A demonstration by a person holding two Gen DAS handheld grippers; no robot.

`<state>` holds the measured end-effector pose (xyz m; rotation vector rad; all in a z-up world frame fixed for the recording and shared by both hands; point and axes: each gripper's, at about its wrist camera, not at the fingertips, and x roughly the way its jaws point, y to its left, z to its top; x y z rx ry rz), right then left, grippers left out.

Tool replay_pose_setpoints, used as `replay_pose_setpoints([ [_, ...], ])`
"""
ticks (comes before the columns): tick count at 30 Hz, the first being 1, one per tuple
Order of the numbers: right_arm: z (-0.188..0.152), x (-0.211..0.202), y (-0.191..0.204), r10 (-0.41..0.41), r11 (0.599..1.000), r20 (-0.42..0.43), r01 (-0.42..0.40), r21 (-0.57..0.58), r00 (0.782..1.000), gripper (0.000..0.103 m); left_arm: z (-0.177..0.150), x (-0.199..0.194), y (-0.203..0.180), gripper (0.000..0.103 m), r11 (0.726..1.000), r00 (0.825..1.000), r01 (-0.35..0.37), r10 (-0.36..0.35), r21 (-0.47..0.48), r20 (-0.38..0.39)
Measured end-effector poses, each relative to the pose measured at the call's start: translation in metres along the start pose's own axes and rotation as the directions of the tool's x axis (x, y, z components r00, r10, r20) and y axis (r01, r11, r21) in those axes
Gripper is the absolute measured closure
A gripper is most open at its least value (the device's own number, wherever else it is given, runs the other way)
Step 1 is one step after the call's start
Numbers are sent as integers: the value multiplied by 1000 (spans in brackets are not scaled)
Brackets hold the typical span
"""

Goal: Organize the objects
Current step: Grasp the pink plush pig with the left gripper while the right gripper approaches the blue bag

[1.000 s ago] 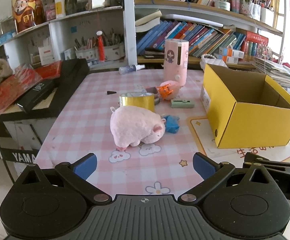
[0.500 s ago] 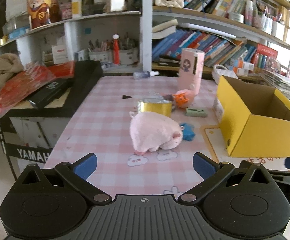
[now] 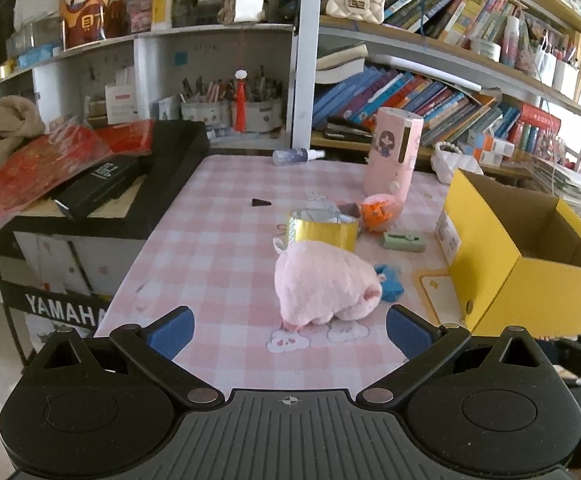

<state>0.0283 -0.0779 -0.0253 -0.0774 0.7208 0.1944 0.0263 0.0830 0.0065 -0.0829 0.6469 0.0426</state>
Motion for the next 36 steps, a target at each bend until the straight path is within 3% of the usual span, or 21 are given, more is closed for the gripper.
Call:
replay_pose_setpoints([
  [5, 8, 11, 8, 23, 994, 61, -16, -112, 998, 57, 17, 23, 1, 0, 999, 999, 50, -50, -13, -5],
  [12, 19, 36, 18, 76, 966, 84, -52, -253, 994, 58, 37, 76, -10, 0, 998, 995, 65, -64, 10, -77],
  [20, 35, 63, 6, 110, 957, 44, -94, -273, 993, 55, 39, 147, -21, 0, 997, 977, 54, -41, 54, -211],
  [22, 38, 68, 4, 113, 957, 36, -99, -274, 993, 54, 38, 156, -22, 0, 996, 973, 76, -65, 41, -222],
  [24, 40, 75, 2, 116, 956, 29, -104, -275, 993, 54, 37, 162, -21, 1, 996, 968, 91, -85, 17, -234],
  [25, 41, 77, 2, 120, 955, 25, -108, -276, 992, 54, 36, 163, -20, 8, 995, 967, 100, -95, 13, -236],
  [29, 44, 85, 4, 143, 950, 14, -133, -282, 990, 54, 39, 157, -16, 21, 992, 970, 123, -113, 30, -215],
  [32, 49, 92, 7, 155, 947, 12, -145, -287, 988, 54, 41, 143, 1, 22, 998, 980, 56, -54, 6, -190],
  [36, 56, 106, 12, 170, 947, 2, -163, -279, 985, 54, 41, 125, 33, 22, 993, 983, -9, -12, -117, -182],
])
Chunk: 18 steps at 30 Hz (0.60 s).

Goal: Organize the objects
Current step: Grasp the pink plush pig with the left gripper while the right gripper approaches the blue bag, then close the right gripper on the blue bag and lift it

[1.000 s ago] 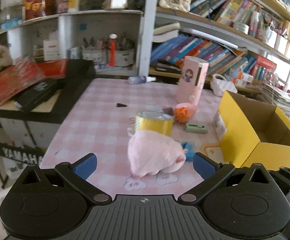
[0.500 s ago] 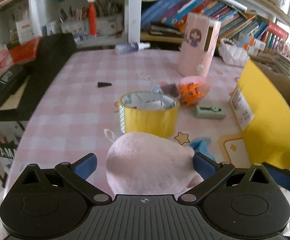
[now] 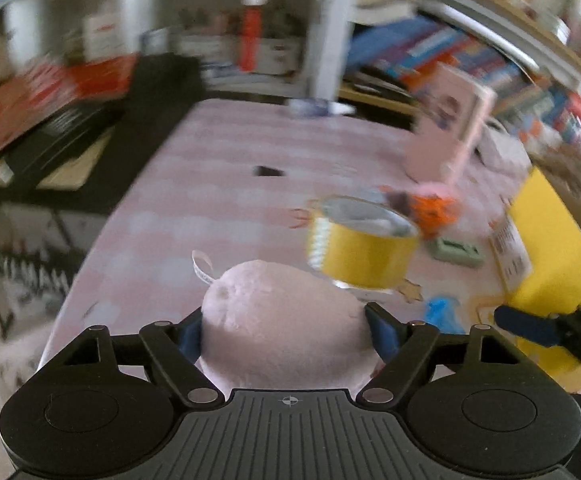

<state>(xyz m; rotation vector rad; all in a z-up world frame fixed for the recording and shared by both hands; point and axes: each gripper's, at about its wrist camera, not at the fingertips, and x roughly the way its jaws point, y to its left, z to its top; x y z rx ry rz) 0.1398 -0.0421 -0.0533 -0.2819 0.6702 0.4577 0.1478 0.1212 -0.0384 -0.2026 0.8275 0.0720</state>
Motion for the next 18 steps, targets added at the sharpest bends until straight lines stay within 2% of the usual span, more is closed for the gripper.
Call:
replay_pose_setpoints([
  [5, 9, 31, -8, -49, 994, -83, 57, 97, 995, 55, -1, -18, 17, 22, 995, 1000, -7, 8, -97, 17],
  [9, 10, 56, -20, -67, 974, -171, 101, 200, 983, 56, -3, -25, 14, 22, 992, 1000, 17, -14, -123, 22],
  [11, 9, 64, -22, -63, 970, -194, 106, 219, 979, 60, -3, -25, 12, 22, 992, 999, 29, -25, -121, 28],
  [13, 9, 66, -22, -57, 969, -182, 98, 227, 982, 65, -5, -27, 11, 22, 993, 999, 34, -31, -113, 33],
  [15, 11, 67, -22, -48, 973, -169, 84, 217, 985, 77, -5, -28, 11, 22, 993, 999, 41, -37, -115, 36],
  [18, 13, 65, -22, -13, 975, -159, 48, 218, 987, 78, -6, -34, 15, 22, 991, 997, 55, -49, -123, 53],
])
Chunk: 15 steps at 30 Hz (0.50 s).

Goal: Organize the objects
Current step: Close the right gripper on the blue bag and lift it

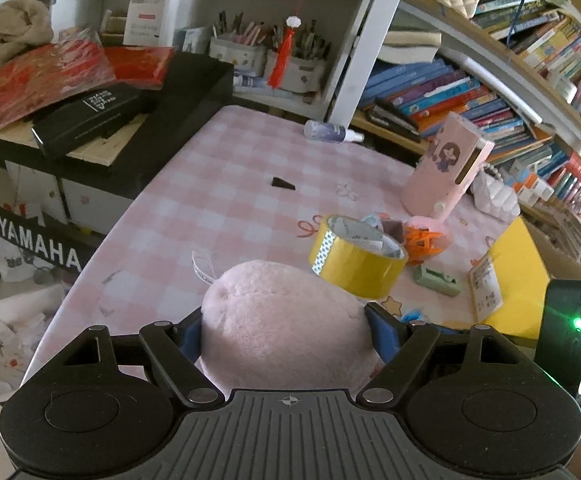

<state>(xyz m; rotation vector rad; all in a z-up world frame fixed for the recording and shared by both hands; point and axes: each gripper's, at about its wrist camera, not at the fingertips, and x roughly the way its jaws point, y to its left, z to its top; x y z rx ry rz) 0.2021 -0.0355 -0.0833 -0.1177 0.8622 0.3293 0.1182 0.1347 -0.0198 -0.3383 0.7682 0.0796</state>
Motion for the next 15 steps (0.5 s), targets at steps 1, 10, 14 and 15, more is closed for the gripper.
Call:
replay_pose_setpoints([
  [1, 0, -3, -1, 12, 1000, 3, -12, 0, 1000, 78, 0, -3, 1, 22, 1000, 1000, 6, -6, -1, 7],
  [10, 0, -87, 6, 94, 994, 159, -84, -66, 983, 78, -5, -41, 8, 22, 995, 994, 95, -96, 29, 52],
  [14, -14, -122, 9, 63, 996, 205, -49, -74, 977, 78, -16, -56, 6, 22, 988, 989, 133, -137, 76, 54],
  [15, -19, -128, 9, 50, 997, 208, -38, -64, 977, 78, -20, -60, 6, 22, 986, 988, 141, -146, 91, 52],
])
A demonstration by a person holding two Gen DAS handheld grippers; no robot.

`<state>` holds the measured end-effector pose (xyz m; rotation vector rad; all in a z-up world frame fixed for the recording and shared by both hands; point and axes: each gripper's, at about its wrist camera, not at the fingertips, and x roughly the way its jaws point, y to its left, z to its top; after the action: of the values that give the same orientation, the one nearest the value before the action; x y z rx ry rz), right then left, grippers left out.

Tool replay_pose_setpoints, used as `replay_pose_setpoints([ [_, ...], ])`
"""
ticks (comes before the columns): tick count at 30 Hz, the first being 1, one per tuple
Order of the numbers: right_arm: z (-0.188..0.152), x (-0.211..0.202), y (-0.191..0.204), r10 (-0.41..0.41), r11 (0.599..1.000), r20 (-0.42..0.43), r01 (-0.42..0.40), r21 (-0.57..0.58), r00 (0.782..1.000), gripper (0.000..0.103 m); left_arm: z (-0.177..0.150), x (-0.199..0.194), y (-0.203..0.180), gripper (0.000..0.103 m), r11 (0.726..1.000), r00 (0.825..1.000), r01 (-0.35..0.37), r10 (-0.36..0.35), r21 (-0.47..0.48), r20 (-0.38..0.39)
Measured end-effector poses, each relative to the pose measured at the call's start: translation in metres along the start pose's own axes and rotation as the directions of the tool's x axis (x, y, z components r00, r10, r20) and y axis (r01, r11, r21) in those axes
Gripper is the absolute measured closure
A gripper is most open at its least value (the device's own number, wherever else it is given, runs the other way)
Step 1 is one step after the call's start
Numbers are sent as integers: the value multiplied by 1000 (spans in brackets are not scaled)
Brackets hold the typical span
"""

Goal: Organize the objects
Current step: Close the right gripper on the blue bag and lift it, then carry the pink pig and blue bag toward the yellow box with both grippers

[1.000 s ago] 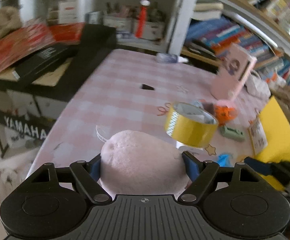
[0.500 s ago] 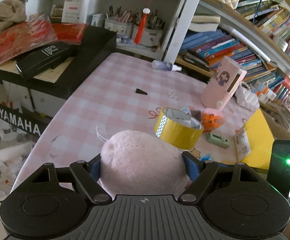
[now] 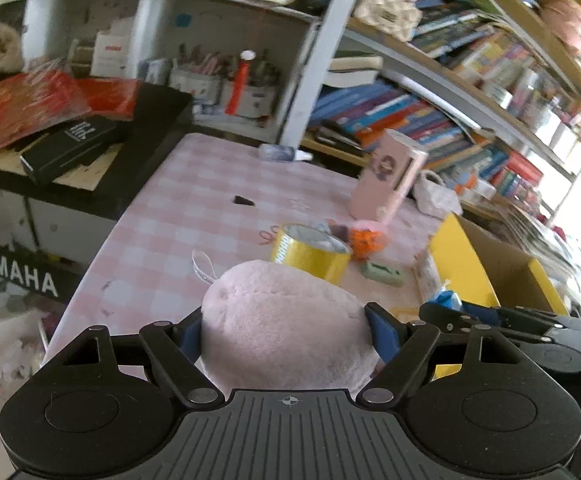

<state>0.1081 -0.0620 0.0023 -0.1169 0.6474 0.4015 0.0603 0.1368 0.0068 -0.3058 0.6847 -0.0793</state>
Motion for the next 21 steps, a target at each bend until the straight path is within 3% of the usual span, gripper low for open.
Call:
replay_pose_setpoints([
  [21, -84, -96, 15, -158, 972, -40, 162, 171, 987, 78, -61, -60, -29, 22, 973, 985, 168, -158, 157, -74],
])
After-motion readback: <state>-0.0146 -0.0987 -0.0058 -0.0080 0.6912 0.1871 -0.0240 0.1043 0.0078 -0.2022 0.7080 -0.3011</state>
